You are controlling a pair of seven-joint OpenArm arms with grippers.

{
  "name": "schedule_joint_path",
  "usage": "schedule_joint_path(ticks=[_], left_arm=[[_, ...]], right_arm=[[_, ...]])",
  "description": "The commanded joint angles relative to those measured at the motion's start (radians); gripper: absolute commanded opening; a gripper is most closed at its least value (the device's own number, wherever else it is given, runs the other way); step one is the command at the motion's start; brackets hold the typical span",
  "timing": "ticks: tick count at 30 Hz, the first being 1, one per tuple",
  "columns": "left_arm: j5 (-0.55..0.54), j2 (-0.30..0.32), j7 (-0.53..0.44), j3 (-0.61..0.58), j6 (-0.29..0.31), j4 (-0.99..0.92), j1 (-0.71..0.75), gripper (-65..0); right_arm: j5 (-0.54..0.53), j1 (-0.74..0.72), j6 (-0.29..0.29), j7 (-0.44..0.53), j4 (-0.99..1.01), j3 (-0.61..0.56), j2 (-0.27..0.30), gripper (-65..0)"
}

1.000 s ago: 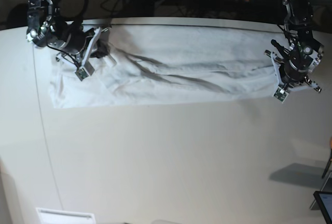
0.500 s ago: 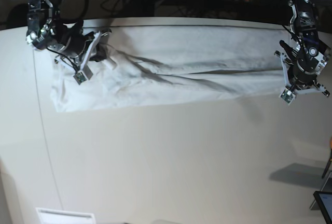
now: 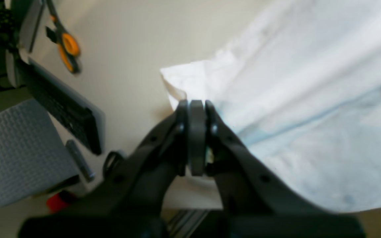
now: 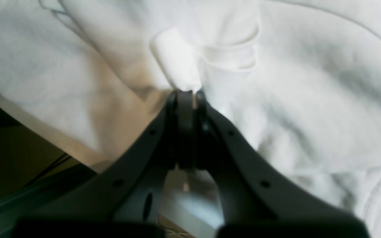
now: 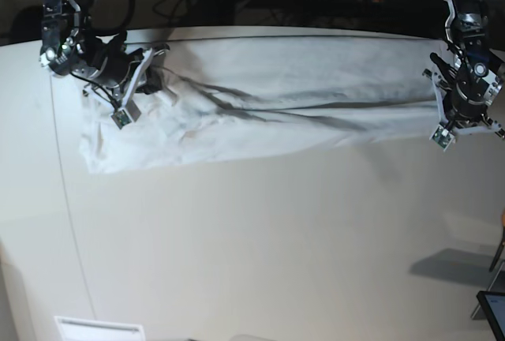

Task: Fold the T-shirt properly
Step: 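Pull the folded edge with the left gripper toward the arms to straighten it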

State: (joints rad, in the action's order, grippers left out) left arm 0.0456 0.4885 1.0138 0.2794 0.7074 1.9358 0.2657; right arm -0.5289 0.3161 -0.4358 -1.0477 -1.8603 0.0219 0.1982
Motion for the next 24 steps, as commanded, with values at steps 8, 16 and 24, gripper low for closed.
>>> schedule_joint_path(ticks=[8, 16, 24], left_arm=[[0.029, 0.068, 0.000, -0.091, -0.009, 0.011, 0.042, -65.0], [0.210, 0.068, 0.000, -0.217, -0.009, -0.042, 0.053, -65.0], [0.328, 0.065, -0.049, -0.323, -0.009, -0.129, 0.053, -65.0]], right_arm=[[-0.009, -0.008, 0.001, 0.013, -0.012, 0.006, 0.008, -64.7], [-0.007, -0.008, 0.002, 0.014, -0.011, 0.006, 0.008, -64.7], [0.138, -0.007, 0.002, 0.014, -0.011, 0.005, -0.024, -64.7]])
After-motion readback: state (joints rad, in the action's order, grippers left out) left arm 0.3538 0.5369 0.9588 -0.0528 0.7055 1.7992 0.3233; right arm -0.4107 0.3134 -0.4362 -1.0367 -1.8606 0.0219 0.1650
